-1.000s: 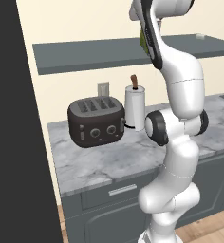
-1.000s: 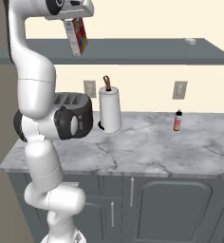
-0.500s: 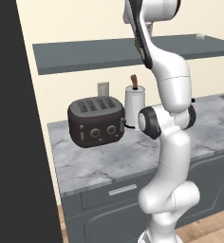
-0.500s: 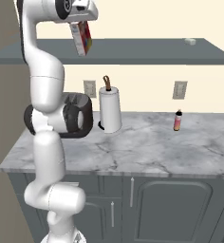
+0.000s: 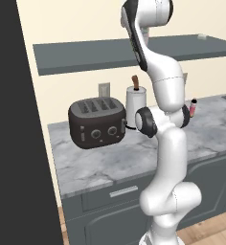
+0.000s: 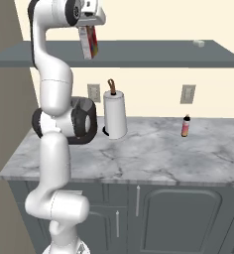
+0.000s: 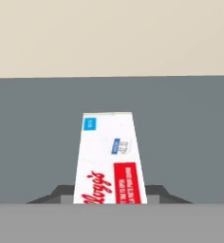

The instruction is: Pick the yogurt and cereal from the counter and place them in the cabinets closest to them.

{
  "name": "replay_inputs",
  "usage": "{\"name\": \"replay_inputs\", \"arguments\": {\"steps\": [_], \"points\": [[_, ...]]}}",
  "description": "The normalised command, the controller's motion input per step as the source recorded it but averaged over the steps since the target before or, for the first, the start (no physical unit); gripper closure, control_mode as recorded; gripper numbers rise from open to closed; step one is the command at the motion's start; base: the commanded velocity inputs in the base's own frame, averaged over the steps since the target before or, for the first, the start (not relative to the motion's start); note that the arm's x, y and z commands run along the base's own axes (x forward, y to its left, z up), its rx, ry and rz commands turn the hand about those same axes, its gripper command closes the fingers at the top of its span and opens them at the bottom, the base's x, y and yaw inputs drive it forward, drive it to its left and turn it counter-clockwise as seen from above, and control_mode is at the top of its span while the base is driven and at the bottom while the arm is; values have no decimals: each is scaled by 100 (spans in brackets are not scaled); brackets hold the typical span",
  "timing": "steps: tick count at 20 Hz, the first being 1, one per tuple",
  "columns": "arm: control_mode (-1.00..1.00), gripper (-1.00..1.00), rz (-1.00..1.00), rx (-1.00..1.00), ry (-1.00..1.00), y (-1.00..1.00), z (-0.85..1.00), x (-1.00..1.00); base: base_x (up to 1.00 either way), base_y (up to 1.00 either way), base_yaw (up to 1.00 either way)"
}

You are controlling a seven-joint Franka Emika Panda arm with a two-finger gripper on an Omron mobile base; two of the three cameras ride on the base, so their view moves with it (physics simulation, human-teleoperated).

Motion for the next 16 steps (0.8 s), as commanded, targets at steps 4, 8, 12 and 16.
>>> {"name": "replay_inputs", "arguments": {"steps": [4,8,12,16], "points": [[-100,100,-1,0,8,0,0,50,0,0,0],[-100,100,-1,0,1,0,0,16,0,0,0],[-100,100,0,0,1,0,0,31,0,0,0],[-100,100,0,0,6,0,0,51,0,0,0]]}}
